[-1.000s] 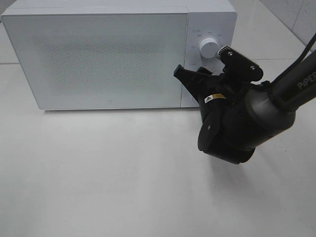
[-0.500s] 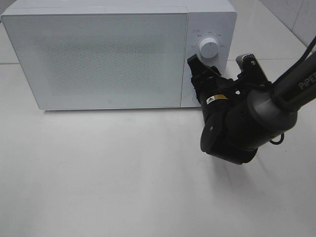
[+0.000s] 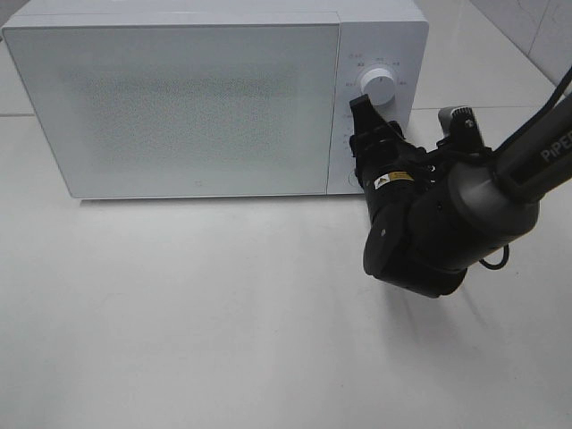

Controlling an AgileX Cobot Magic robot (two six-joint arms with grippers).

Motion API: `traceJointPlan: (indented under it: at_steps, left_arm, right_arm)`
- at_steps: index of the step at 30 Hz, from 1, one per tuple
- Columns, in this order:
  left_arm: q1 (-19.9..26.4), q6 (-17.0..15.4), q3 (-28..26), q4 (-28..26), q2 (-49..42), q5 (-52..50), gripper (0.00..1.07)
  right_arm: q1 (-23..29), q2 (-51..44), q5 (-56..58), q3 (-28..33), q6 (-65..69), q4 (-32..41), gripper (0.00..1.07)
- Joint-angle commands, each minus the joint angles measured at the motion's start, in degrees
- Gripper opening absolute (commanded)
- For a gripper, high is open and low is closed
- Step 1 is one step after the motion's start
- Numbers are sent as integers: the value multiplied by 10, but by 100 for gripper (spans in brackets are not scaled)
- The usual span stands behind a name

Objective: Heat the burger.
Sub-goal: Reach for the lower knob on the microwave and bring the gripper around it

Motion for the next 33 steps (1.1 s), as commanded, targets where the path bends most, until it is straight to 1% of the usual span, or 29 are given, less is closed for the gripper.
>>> traceJointPlan:
  at_steps: [1,6,8,13,33]
  left_arm:
    - [1,-3,2,-1,-15,1,98]
    - [1,-3,2,-1,-15,1,98]
    - [1,-3,2,-1,-15,1,98]
    - [1,-3,2,-1,-15,1,98]
    - [1,-3,2,-1,-15,1,98]
  right_arm:
    - [5,-1,30,-11,24,-79,5]
    - [5,-1,41,-11,62,-74,6]
    - [5,-1,50,-11,103,-74,6]
    - [5,-1,57,-11,155,-74,7]
    - [5,-1,60,-11,289,-69,11]
